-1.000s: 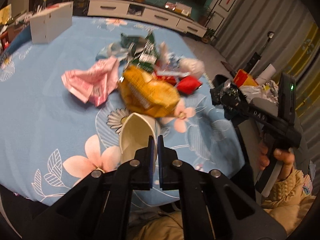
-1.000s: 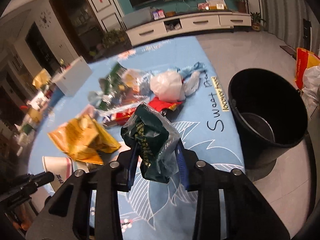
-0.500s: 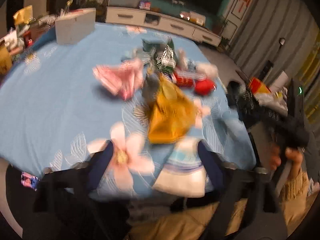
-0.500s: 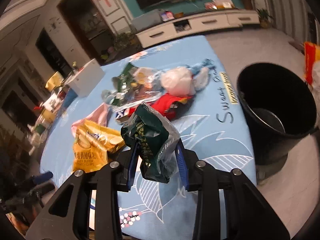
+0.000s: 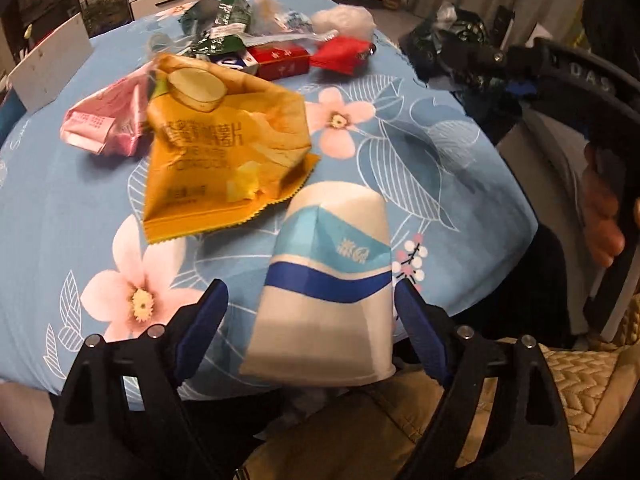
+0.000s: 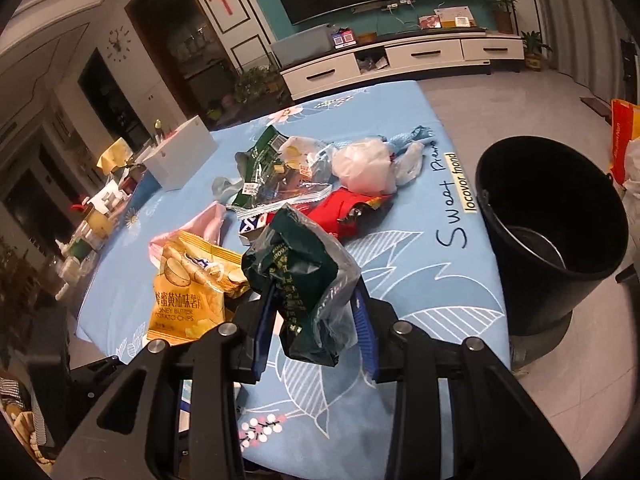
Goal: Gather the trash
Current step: 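Carry the cup and green bag to the black bin and release both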
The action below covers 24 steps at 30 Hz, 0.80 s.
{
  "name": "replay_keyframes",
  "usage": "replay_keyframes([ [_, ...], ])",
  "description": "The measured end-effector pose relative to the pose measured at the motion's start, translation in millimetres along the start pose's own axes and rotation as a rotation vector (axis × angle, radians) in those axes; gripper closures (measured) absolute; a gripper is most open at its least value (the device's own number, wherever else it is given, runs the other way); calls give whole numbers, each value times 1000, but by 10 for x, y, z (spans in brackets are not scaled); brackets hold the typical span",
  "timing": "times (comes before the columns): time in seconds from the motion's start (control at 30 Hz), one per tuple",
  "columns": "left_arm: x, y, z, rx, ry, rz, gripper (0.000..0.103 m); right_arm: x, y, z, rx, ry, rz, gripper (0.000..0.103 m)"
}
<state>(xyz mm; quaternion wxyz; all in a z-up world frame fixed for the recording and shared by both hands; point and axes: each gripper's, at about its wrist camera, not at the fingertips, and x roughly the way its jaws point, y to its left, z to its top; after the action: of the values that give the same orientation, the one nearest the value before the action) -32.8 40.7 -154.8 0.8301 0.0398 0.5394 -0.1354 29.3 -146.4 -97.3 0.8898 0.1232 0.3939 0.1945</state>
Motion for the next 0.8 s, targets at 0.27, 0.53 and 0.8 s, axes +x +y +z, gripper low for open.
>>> replay_keyframes([
  [0.27, 11, -27, 58, -19, -15, 3, 51, -114, -133, -44, 39, -26, -14, 66],
  [0.53, -433, -137, 310, -5, -149, -89, 72, -278, -416, 3, 103, -91, -50, 66],
  [0.8, -476, -668, 1091, 126, -255, -125, 71, -537, -944, 77, 194, -200, -141, 66],
])
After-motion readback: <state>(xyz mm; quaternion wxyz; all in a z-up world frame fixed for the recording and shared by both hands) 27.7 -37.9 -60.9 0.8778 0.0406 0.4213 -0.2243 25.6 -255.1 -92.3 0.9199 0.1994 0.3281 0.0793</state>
